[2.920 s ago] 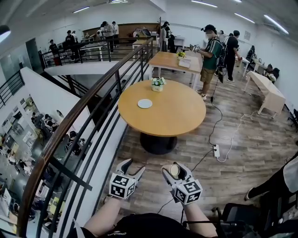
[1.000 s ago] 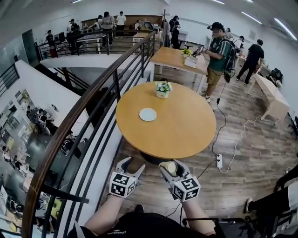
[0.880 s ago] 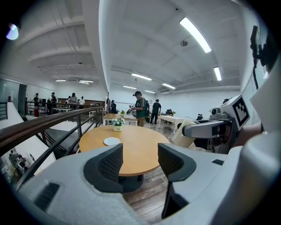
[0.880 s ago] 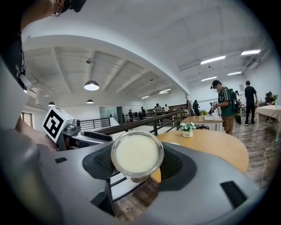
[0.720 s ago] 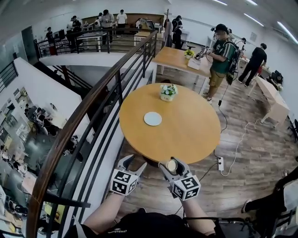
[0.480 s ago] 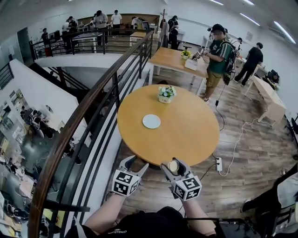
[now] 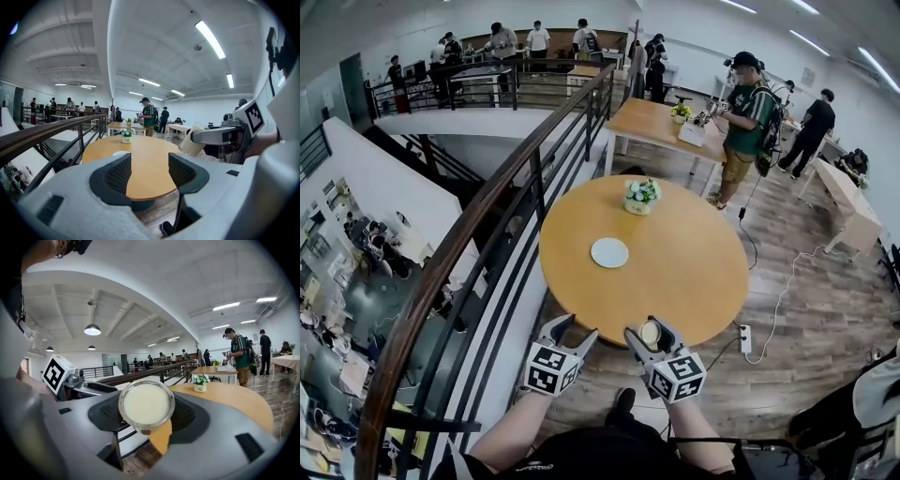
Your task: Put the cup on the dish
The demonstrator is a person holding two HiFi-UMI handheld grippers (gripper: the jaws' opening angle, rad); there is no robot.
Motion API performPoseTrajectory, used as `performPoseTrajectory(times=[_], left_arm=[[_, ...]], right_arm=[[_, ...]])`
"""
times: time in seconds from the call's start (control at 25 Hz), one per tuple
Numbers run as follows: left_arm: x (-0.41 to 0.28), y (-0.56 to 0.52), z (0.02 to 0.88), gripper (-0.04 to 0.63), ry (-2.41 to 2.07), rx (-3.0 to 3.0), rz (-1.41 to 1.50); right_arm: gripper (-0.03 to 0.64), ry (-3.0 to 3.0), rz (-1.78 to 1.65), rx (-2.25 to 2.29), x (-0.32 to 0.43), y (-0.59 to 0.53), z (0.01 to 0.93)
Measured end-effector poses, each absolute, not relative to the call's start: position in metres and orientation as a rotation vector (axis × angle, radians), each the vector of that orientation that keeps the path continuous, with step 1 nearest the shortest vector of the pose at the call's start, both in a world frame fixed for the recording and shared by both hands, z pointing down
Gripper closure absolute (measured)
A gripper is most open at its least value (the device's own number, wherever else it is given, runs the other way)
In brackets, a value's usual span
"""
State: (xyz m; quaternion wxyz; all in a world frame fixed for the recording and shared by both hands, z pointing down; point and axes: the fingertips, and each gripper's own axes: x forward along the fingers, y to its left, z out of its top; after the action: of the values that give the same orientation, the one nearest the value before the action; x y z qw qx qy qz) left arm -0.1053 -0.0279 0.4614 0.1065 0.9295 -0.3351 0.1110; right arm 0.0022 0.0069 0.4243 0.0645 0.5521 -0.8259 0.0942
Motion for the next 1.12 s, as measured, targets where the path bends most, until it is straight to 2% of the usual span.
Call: performPoseTrajectory(times=[0.36,1.12], left_arm=[[-0.073,-0.076,0.459,0.344,-1.025,2.734,0.354],[0.077,-0.2,0.462,0.344,-1.142,2.684,0.404]], right_arm=[[0.359,-2.538,0.288,1.63,0.031,-0.045,0.426],[0.359,-2.614,0.304,1.525,0.184,-0.175,0.435]])
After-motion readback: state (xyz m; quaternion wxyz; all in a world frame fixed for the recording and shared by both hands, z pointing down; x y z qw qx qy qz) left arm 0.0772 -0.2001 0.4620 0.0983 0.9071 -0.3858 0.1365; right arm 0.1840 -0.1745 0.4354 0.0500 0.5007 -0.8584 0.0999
